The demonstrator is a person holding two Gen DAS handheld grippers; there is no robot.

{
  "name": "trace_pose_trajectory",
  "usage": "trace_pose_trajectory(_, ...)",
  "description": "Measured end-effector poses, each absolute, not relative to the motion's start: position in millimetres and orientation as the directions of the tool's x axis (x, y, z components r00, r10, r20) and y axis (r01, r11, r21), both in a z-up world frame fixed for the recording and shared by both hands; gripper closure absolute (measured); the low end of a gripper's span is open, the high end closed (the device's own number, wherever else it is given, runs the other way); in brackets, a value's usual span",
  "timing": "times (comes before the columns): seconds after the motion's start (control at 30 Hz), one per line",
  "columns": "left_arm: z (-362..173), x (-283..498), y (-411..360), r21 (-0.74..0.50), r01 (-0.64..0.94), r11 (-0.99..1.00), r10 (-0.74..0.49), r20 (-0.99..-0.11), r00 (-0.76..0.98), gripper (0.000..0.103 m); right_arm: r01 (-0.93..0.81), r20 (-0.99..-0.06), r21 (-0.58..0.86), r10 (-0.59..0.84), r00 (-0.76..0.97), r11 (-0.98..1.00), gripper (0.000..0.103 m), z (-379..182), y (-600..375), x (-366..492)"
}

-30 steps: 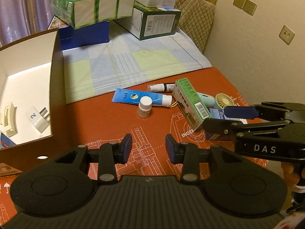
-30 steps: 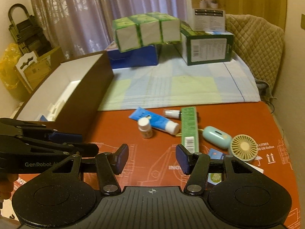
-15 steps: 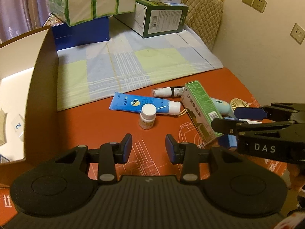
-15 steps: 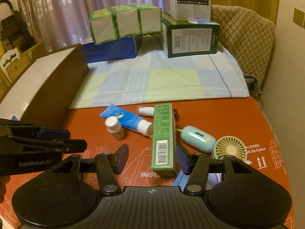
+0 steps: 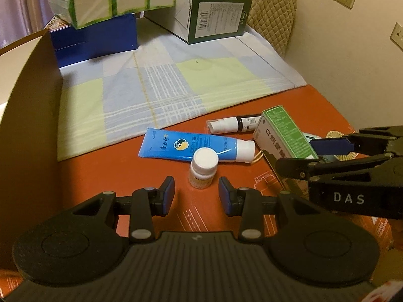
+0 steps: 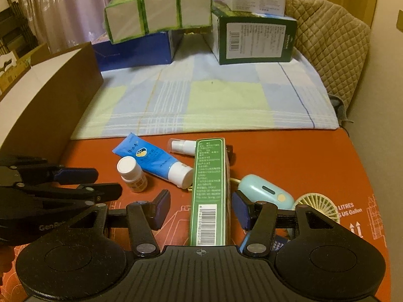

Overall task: Organize rigid objects
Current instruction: 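Move both tools back over the table toward the green box, then grasp the long green box with the right tool while the left tool grasps the white pill bottle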

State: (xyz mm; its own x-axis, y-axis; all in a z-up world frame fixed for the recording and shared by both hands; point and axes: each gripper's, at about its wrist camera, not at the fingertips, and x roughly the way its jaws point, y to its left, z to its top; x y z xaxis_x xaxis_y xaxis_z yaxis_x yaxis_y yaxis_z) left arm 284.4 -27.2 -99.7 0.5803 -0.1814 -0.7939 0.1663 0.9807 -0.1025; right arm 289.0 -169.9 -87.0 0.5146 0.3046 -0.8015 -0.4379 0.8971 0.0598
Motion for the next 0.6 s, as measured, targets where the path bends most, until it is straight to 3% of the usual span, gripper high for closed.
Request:
trace_pose_trajectory(0.4, -119.5, 302.0, -36.7, -0.084, 0.226, 0.971, -0.199, -0.806, 0.558, 0.071, -0.432, -0.826, 0.046, 0.278, 0.491, 0.901, 0.052, -102.6, -165.8, 309.5)
trace_pose_trajectory(0.47, -121.9, 304.0, -37.9, -0.086, 0.227, 0.970, -0.202, -0.807, 0.555, 0.072, -0.440, -0.825, 0.040, 0.278, 0.492, 0.897, 0.057, -103.5, -165.8, 310.5)
trace_pose_trajectory(0.5, -122.7, 304.7, -38.2, -0.089, 0.228, 0.970, -0.205, -0.806, 0.556, 0.072, -0.446, -0.824, 0.034, 0.277, 0.494, 0.894, 0.066, -103.8, -165.5, 310.3)
trace_pose_trajectory(0.6, -124.4, 307.2, -39.0, -0.083, 0.229, 0.970, -0.201, -0.806, 0.556, 0.076, -0.453, -0.821, 0.022, 0.274, 0.500, 0.891, 0.071, -104.9, -166.2, 309.8)
